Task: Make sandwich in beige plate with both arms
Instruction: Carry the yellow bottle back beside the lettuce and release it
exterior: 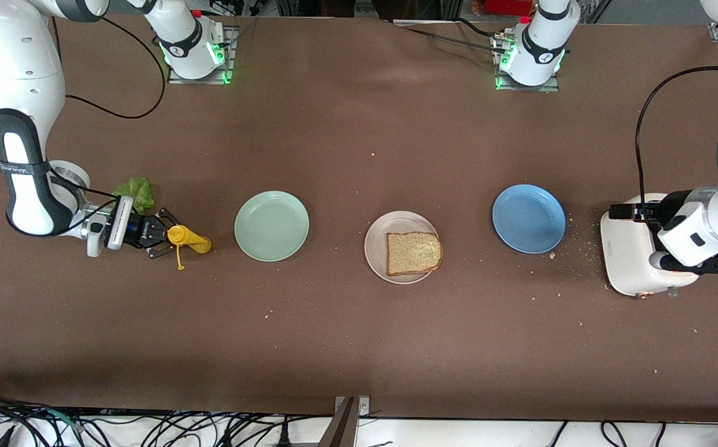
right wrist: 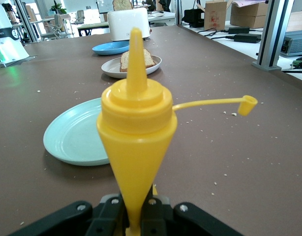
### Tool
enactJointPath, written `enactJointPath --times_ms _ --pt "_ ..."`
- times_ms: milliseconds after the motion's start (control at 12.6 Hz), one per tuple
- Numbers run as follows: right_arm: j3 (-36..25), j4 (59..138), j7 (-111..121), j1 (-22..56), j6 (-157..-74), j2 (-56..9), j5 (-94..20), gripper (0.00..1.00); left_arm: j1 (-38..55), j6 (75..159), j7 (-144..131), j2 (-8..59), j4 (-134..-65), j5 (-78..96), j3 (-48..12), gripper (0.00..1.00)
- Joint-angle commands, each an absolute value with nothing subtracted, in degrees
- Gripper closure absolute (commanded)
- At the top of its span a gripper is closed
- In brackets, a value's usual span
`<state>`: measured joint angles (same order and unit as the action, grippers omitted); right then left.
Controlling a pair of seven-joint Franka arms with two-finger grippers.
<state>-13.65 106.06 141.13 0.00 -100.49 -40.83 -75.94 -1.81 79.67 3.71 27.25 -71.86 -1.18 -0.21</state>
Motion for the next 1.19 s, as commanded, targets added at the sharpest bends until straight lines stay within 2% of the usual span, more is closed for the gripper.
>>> enactJointPath --times_ms 0,80,239,398,477,875,1114 --pt "-13.01 106.0 142.12 -1.05 -99.05 -40.87 -77.25 0.68 -1.41 79.63 3.16 26.98 -71.98 -3.34 -0.35 0.0" --pt "-13.01 106.0 141.86 -1.05 -99.05 -40.96 -77.26 0.65 -1.41 79.63 3.16 26.98 -71.98 -3.34 -0.35 0.0" --pt "-13.01 105.91 141.24 -1.05 -99.05 -40.87 -77.26 0.52 -1.41 79.63 3.16 26.98 -71.98 -3.25 -0.35 0.0" --pt "-13.09 105.91 141.06 -1.14 -98.96 -40.87 -77.26 0.28 -1.41 79.63 3.16 26.98 -71.98 -3.34 -0.35 0.0" --pt "-13.1 105.91 141.06 -1.58 -98.96 -40.87 -77.17 0.25 -1.41 79.63 3.16 26.98 -71.98 -3.34 -0.35 0.0" --pt "-13.27 105.65 140.8 -4.91 -99.05 -41.83 -74.19 0.25 -1.41 79.63 3.16 26.98 -71.98 -3.34 -0.35 0.0" --pt "-16.33 103.89 133.01 -5.54 -99.05 -41.14 -67.88 0.25 -1.41 79.63 3.16 26.98 -71.98 -3.25 -0.26 0.0"
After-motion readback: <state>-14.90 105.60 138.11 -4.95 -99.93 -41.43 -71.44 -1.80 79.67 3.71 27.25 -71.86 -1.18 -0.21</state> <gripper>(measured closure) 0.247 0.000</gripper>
